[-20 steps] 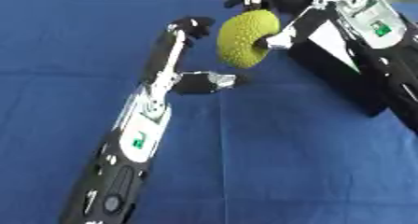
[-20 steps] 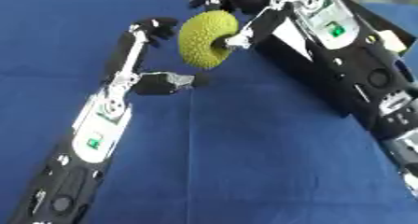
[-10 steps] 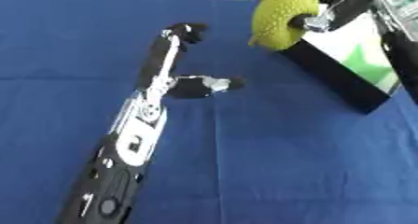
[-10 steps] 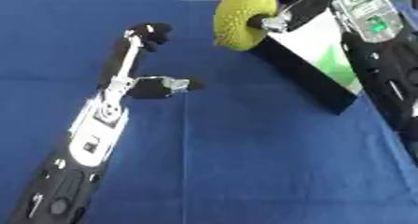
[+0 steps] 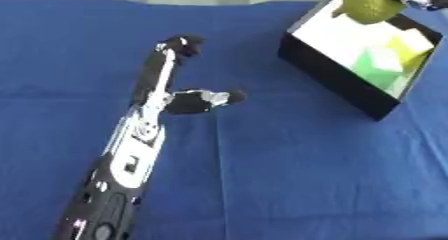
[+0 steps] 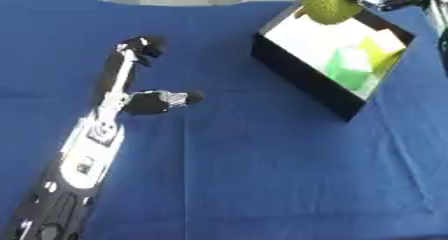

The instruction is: Pick up the objects with one hand, pass them to the other hand, and then place them into the box on the other side of the table.

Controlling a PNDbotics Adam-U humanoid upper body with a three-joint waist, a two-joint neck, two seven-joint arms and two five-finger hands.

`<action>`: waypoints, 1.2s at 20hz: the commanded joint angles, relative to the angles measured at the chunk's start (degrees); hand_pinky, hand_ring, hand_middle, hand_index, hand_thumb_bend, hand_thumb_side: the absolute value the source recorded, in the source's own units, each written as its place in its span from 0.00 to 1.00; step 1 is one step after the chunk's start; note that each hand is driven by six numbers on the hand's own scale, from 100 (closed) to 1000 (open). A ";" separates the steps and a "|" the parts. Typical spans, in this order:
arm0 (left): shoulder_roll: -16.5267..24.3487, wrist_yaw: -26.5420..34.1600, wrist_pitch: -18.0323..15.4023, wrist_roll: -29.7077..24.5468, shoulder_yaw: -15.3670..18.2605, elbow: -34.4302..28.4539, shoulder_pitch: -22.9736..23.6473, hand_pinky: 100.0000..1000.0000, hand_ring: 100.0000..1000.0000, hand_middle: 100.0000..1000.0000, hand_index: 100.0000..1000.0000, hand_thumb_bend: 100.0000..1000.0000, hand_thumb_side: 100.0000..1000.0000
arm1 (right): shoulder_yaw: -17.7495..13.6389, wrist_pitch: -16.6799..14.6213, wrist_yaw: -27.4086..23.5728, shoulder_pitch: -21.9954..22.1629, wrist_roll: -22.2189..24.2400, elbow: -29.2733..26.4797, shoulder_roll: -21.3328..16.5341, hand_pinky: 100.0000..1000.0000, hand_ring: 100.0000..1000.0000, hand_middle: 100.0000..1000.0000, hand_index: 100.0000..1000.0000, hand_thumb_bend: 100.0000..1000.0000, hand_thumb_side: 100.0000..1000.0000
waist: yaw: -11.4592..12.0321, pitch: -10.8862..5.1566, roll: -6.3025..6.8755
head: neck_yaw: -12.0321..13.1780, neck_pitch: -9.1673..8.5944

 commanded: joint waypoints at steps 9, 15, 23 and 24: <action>0.73 -0.37 0.09 0.31 0.27 -0.70 -0.51 0.60 0.63 0.55 0.76 1.00 0.46 | -4.16 -7.95 8.26 2.08 -14.43 10.66 -7.55 0.70 0.94 0.39 0.42 0.18 0.00 | -0.24 -1.77 0.89 | -1.70 -1.14; 0.53 -0.54 -0.06 0.16 0.01 -0.80 -0.33 0.60 0.63 0.55 0.76 1.00 0.46 | -2.80 -12.91 16.20 0.39 -20.40 18.65 -7.54 0.70 0.93 0.39 0.43 0.23 0.00 | 0.21 -1.73 0.78 | -2.25 -1.41; 0.26 -0.59 -0.14 0.09 -0.16 -0.91 -0.17 0.60 0.63 0.55 0.75 1.00 0.46 | -1.54 -16.18 23.25 -2.69 -25.76 25.39 -6.46 0.70 0.93 0.39 0.43 0.25 0.00 | 1.01 -1.33 0.52 | -2.62 -2.04; 0.22 -0.58 -0.15 0.07 -0.19 -0.93 -0.16 0.60 0.63 0.55 0.75 1.00 0.46 | -1.49 -16.38 23.94 -3.03 -26.44 26.00 -6.40 0.70 0.92 0.39 0.43 0.26 0.00 | 1.15 -1.25 0.50 | -2.67 -2.13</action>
